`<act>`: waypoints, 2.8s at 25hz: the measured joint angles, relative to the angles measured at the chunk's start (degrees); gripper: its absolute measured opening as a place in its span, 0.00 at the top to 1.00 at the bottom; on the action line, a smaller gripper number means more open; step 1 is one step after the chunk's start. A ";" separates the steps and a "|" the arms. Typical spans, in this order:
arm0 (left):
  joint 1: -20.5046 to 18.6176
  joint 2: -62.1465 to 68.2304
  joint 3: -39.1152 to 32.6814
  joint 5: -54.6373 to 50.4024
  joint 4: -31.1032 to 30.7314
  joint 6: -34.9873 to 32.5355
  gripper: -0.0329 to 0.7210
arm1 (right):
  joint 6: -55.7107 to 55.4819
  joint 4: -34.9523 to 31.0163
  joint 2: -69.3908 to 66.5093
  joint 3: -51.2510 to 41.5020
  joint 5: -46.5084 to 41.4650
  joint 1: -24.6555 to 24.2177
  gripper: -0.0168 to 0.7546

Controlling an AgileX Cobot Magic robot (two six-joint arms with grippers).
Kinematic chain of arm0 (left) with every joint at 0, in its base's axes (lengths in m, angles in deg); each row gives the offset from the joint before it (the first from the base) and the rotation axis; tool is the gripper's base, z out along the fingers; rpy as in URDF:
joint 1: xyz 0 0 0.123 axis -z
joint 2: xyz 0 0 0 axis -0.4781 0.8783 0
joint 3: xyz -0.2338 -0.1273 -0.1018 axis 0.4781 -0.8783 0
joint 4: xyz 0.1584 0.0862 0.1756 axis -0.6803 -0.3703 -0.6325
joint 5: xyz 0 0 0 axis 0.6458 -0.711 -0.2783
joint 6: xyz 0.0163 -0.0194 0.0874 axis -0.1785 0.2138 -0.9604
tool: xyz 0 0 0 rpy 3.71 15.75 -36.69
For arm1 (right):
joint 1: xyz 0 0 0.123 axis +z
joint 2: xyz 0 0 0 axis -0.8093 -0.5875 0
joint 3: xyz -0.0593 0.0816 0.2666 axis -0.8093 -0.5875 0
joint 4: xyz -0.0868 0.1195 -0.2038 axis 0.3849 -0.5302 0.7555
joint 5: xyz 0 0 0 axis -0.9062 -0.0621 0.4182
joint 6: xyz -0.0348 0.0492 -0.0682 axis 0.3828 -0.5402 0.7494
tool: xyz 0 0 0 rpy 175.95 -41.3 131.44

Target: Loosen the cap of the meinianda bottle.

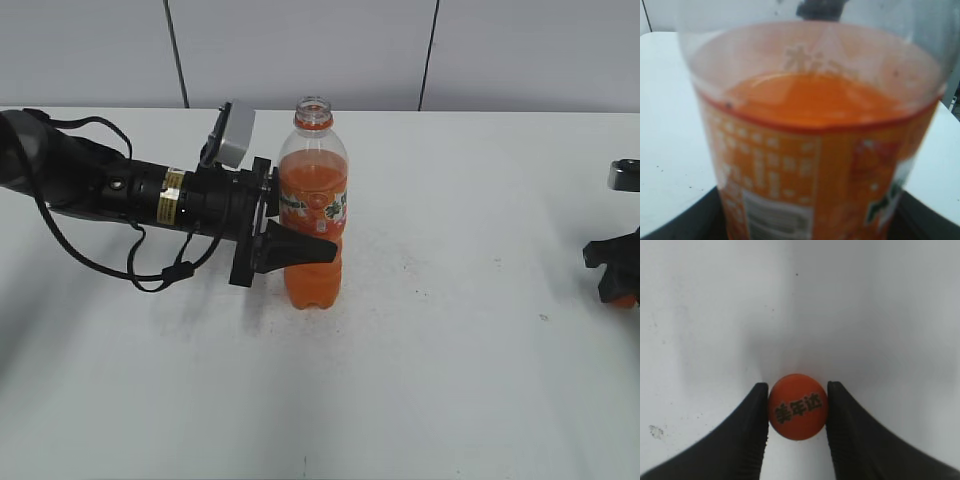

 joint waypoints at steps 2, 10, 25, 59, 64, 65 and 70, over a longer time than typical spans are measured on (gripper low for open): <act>0.00 0.00 0.00 -0.04 0.00 0.06 0.39 | 0.00 0.04 0.00 0.00 0.00 0.00 0.53; 0.00 0.00 0.00 -0.11 0.05 0.06 0.39 | 0.02 0.01 0.00 0.00 -0.32 0.00 0.27; 0.00 0.00 0.00 -0.06 0.56 0.20 0.17 | 0.02 -3.88 8.29 5.30 -4.82 0.00 0.27; 0.09 -45.09 -0.05 -32.17 -10.51 33.10 0.17 | 0.02 -6.63 35.10 5.51 -16.76 0.00 0.28; -0.79 -47.88 -3.38 -58.12 -16.42 43.61 0.17 | 0.02 -6.70 38.68 5.51 -20.71 0.00 0.28; -1.39 -47.88 -4.55 -61.27 -16.42 44.15 0.17 | 0.02 -6.71 39.20 5.51 -21.40 0.00 0.28; -3.40 -46.30 -12.65 -74.59 -16.21 44.53 0.17 | 0.02 -7.13 41.10 5.51 -24.60 0.00 0.28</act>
